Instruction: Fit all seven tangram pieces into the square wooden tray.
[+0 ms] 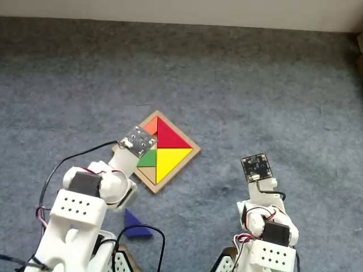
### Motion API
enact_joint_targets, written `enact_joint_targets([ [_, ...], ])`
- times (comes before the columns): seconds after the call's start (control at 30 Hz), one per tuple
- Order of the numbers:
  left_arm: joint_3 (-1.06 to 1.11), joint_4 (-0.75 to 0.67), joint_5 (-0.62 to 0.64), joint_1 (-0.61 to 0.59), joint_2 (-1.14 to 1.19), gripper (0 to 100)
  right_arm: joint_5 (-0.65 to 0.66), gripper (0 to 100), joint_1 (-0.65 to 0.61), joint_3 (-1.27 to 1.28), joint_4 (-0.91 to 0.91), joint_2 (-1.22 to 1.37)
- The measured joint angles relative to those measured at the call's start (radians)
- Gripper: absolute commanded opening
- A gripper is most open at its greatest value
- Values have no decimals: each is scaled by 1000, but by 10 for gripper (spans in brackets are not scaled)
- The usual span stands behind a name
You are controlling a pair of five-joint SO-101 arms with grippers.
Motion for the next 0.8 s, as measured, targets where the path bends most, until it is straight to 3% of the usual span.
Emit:
enact_joint_targets([
  [0.2, 2, 2, -14, -141, 6, 207, 0, 91, 0, 0, 0, 0],
  [0.4, 2, -2, -190, -253, 149, 207, 0, 91, 0, 0, 0, 0],
  [0.7, -2, -216, -282, -276, 480, 203, 0, 91, 0, 0, 0, 0],
  [0.8, -51, -215, -282, -279, 560, 188, 0, 91, 0, 0, 0, 0],
])
